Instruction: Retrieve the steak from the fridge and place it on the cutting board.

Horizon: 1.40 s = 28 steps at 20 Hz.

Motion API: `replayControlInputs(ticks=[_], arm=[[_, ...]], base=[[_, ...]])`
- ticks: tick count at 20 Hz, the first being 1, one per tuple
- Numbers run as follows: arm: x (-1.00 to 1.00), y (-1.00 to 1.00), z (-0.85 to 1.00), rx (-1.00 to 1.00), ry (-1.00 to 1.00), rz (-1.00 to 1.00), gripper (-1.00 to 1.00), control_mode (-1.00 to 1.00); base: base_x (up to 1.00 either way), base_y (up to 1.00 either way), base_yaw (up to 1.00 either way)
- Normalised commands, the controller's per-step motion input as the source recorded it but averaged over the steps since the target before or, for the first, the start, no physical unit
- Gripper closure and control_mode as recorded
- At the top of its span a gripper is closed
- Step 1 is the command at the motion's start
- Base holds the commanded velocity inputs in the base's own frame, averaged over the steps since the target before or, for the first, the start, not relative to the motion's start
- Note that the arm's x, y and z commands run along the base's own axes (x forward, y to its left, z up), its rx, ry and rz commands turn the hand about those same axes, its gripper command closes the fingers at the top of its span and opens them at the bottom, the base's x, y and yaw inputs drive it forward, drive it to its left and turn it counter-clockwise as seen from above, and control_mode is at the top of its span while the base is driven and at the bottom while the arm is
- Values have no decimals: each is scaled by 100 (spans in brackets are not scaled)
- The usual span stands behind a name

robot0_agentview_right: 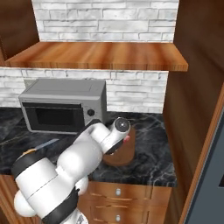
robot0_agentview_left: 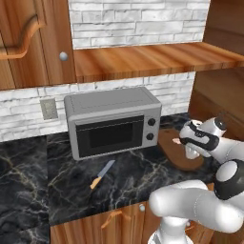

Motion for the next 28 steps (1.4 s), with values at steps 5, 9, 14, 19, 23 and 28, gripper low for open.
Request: replayControlInputs(ticks=[5, 9, 14, 19, 23, 28], arm=[[44, -13, -33, 0, 1, 0, 100, -100], [38, -12, -40, 0, 0, 0, 100, -100], [37, -11, -43, 0, 0, 0, 100, -100], [-20, -8, -8, 0, 0, 4, -100, -100], [-98, 0, 5, -1, -6, 9, -100, -100], [-88, 0, 64, 0, -9, 5, -100, -100]], base=[[0, 0, 0], [0, 0, 0], [0, 0, 0], [0, 0, 0], [0, 0, 0], [0, 0, 0]])
